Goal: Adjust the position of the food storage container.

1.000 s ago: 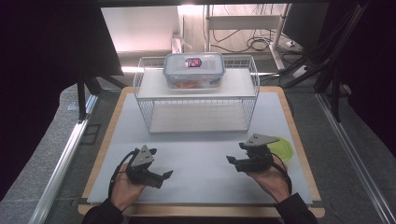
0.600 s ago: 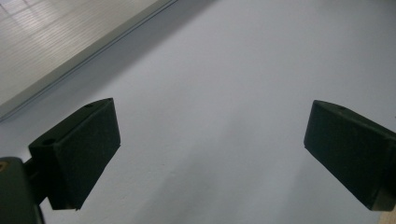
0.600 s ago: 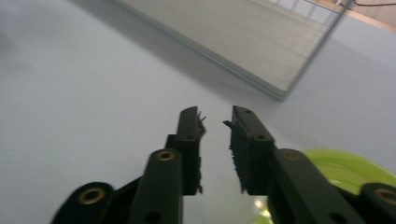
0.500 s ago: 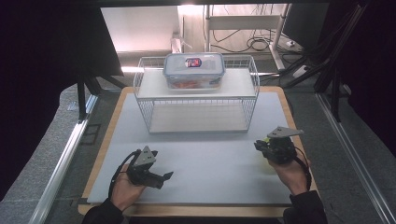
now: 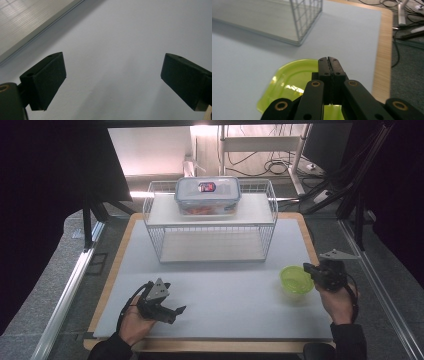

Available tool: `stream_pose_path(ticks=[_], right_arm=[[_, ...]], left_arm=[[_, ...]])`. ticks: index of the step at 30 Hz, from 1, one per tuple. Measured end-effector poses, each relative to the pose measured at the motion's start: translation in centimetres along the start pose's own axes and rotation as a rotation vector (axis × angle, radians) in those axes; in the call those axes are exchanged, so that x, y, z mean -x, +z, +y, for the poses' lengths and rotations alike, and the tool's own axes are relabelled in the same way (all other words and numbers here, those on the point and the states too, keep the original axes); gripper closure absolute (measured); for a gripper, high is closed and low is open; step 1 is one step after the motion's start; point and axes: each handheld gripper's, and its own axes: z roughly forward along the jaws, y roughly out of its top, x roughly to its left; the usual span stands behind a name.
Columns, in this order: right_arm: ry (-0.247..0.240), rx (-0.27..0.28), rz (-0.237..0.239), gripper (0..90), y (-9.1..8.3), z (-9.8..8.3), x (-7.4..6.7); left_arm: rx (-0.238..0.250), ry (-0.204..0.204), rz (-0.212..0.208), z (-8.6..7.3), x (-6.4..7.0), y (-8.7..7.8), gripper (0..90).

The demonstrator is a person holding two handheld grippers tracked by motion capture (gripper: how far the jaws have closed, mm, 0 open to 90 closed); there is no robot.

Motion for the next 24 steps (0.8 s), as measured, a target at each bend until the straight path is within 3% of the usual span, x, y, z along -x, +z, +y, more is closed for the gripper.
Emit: stream_pose_path(ticks=[4, 15, 24], right_arm=[[0.017, -0.011, -0.028, 89.7, -0.3, -0.5, 1.3], [0.031, -0.082, -0.066, 89.8, 0.7, -2.0, 2.6], [0.022, -0.127, -0.08, 89.8, 1.3, -2.8, 2.6]], left_arm=[[-0.006, 0.006, 0.002, -0.1, 0.0, 0.1, 6.3], [-0.028, 0.025, 0.012, -0.1, 0.1, 0.2, 6.9], [-0.042, 0.029, 0.009, -0.1, 0.3, 0.4, 7.0]])
